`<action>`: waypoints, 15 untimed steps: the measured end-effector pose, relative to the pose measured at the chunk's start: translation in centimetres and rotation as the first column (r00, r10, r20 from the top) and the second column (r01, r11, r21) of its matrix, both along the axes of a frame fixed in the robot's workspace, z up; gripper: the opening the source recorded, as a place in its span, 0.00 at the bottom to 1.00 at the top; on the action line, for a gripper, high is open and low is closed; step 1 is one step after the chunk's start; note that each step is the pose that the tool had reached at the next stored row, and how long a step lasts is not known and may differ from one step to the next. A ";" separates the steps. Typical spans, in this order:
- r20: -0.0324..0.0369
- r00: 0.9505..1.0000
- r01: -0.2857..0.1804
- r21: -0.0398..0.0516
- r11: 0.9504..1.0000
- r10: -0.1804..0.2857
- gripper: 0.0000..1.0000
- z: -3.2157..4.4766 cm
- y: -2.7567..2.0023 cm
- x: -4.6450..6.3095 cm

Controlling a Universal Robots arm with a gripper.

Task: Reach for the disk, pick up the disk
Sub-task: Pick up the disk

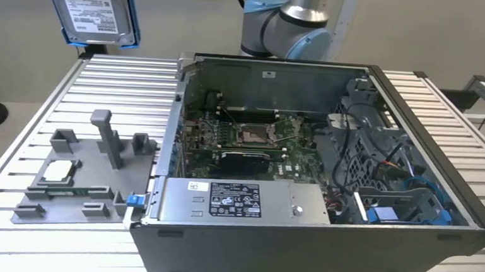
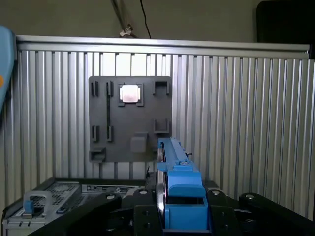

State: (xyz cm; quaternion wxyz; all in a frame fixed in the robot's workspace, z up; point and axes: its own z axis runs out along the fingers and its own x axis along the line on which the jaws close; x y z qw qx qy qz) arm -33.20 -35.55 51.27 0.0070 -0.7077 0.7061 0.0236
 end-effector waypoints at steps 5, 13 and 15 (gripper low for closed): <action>0.000 1.000 0.000 0.000 1.000 0.000 0.00 0.00 0.00 0.6; 0.000 1.000 0.000 0.000 1.000 0.000 0.00 0.00 0.00 1.5; 0.000 1.000 0.000 0.000 1.000 0.000 0.00 -0.01 0.00 1.8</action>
